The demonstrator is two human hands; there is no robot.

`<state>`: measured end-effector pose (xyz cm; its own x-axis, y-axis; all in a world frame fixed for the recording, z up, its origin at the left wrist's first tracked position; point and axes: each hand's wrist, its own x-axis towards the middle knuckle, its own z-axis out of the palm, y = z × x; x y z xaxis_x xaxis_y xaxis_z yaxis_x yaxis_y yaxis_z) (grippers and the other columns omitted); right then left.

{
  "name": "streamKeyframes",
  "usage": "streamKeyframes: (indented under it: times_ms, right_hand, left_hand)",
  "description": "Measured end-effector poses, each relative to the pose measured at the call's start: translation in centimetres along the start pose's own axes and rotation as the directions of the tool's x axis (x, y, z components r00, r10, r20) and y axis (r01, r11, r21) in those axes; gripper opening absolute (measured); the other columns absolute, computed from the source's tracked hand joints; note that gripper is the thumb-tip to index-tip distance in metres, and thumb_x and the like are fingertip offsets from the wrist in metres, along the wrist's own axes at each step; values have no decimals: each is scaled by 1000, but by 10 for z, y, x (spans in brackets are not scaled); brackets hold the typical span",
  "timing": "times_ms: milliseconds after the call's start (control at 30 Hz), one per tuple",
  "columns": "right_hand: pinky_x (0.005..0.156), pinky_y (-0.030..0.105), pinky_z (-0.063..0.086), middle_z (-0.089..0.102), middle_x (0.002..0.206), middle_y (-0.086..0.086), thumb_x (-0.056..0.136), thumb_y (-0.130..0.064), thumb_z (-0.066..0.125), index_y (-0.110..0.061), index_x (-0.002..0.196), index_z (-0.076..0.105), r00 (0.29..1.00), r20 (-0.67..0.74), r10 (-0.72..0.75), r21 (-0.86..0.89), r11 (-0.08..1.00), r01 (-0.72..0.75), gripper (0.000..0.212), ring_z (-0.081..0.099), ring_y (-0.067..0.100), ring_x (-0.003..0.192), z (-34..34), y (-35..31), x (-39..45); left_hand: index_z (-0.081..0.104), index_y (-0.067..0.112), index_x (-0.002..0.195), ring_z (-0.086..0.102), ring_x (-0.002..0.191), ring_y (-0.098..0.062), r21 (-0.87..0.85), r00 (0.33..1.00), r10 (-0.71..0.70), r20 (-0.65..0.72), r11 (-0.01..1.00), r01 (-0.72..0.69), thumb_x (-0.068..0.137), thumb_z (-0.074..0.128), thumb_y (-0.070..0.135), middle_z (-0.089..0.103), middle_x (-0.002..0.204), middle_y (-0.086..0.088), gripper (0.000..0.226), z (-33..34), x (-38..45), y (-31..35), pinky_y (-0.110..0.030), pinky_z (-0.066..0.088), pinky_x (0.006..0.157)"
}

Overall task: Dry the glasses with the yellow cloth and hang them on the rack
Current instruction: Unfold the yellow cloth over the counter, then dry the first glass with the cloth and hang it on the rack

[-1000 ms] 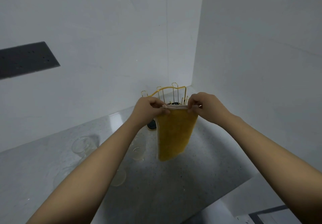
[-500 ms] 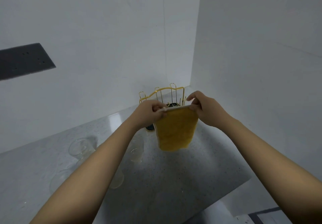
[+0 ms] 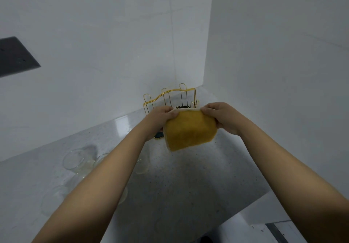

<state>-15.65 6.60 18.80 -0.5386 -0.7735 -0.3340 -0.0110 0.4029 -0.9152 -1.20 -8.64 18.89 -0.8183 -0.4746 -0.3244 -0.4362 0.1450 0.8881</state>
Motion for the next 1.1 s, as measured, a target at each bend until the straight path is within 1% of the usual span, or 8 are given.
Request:
streamKeyframes:
  times_ms: [100, 200, 333, 467, 567, 733, 933, 1100]
  right_hand:
    - [92, 46, 49, 56, 127, 16, 74, -50, 63, -11, 126, 51, 979, 185, 89, 526, 833, -175, 66, 57, 33, 111, 7, 21, 5]
    - [100, 57, 40, 52, 134, 18, 58, -62, 70, -16, 133, 46, 918, 397, 12, 675, 674, -301, 91, 49, 40, 122, 25, 42, 9]
    - [93, 52, 45, 54, 129, 11, 64, -46, 76, -15, 135, 40, 913, 395, 104, 567, 754, -331, 85, 54, 34, 115, 46, 49, 10]
    - [89, 49, 39, 54, 113, 5, 93, -30, 48, -14, 140, 30, 938, 273, 213, 549, 766, -334, 53, 50, 31, 112, 66, 49, 15]
    - [93, 51, 36, 44, 136, 12, 95, -30, 44, -14, 142, 28, 932, 246, 267, 538, 762, -361, 52, 41, 37, 127, 83, 48, 19]
    - [108, 56, 25, 34, 147, 12, 93, -35, 46, -16, 145, 22, 926, 184, 329, 469, 799, -377, 60, 34, 37, 132, 109, 57, 32]
    - [111, 57, 23, 30, 149, 10, 94, -36, 46, -18, 146, 19, 936, 94, 339, 265, 898, -352, 62, 29, 37, 135, 151, 67, 37]
    - [110, 51, 26, 35, 146, 13, 97, -35, 40, -11, 145, 24, 930, -78, 358, 41, 933, -356, 56, 34, 35, 133, 185, 75, 44]
  left_hand:
    - [62, 18, 98, 58, 101, -33, -216, 998, -55, 1, 975, 54, 100, 50, 29, 62, 110, -14, 16, 3, 1, -3, -45, 50, 91]
    - [62, 19, 98, 58, 105, -31, -190, 990, -83, -115, 980, 60, 100, 49, 29, 62, 112, -12, 17, 4, 8, -9, -45, 49, 95]
    - [65, 14, 107, 57, 104, -26, 17, 963, -47, -266, 998, 53, 99, 48, 31, 62, 109, -8, 25, 0, 13, -35, -40, 48, 89]
    - [63, 15, 116, 52, 108, -18, 46, 916, -17, -400, 998, 38, 97, 53, 32, 60, 119, -5, 27, -5, 11, -55, -30, 40, 84]
    - [50, 17, 134, 49, 114, -17, 77, 927, -52, -371, 993, 87, 95, 56, 37, 51, 136, -5, 45, -4, 4, -73, -29, 41, 86]
    - [24, 24, 151, 33, 137, -29, 217, 966, -50, -255, 970, 107, 82, 71, 45, 25, 155, -6, 86, -3, -9, -105, -41, 40, 105]
    - [39, 15, 144, 35, 136, -23, 333, 916, 43, -399, 938, 101, 86, 70, 35, 35, 148, -7, 69, -13, -34, -143, -32, 30, 111]
    - [27, 10, 150, 18, 146, -26, 397, 915, -85, -396, 882, 253, 88, 67, 28, 16, 159, -12, 76, -27, -42, -171, -30, 21, 115]
